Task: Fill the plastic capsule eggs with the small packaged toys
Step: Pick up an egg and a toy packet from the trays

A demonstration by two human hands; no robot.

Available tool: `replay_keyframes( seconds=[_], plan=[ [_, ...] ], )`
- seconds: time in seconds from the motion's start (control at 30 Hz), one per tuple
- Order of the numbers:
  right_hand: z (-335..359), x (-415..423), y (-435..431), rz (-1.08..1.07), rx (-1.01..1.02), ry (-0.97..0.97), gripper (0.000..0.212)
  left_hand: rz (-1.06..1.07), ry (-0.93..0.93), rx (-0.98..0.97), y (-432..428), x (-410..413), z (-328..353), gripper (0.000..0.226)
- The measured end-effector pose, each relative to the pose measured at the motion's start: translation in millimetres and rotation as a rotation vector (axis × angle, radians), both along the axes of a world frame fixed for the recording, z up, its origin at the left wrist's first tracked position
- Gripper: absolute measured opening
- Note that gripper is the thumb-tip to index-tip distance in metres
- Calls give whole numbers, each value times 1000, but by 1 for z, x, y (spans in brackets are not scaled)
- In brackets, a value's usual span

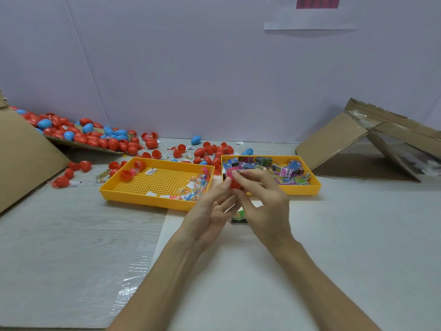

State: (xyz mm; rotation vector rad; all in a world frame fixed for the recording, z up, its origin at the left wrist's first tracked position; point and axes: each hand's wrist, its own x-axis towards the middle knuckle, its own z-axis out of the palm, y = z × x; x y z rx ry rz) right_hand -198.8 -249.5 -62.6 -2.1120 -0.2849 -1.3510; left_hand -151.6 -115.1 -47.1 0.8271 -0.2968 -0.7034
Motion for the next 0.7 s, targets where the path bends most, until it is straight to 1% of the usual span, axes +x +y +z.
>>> replay_keyframes(
  seconds=[0.3, 0.33, 0.4, 0.43, 0.47, 0.53, 0.57, 0.63, 0.7],
  plan=[
    [-2, -1, -2, 4, 44, -32, 31, 7, 19, -4, -1, 1, -1, 20],
    [0, -2, -1, -5, 48, -30, 33, 0, 24, -7, -1, 0, -1, 20],
    [3, -3, 1, -31, 86, 3, 44, -13, 37, -21, -2, 0, 0, 21],
    [4, -3, 2, -34, 117, 26, 49, -23, 42, -31, -2, 0, 0, 22],
    [5, -3, 3, -31, 137, 39, 49, -38, 45, -39, -1, 0, 0, 23],
    [6, -3, 3, -33, 131, 43, 43, -62, 53, -51, -1, -1, 1, 26],
    [5, -3, 4, -39, 123, 44, 41, -64, 51, -47, -2, -1, 1, 32],
    [4, -3, 3, -49, 106, 36, 41, -51, 10, -4, -2, -2, 1, 41],
    [3, -3, 3, -46, 92, 22, 40, -36, -45, 36, -3, -3, 1, 43]
  ],
)
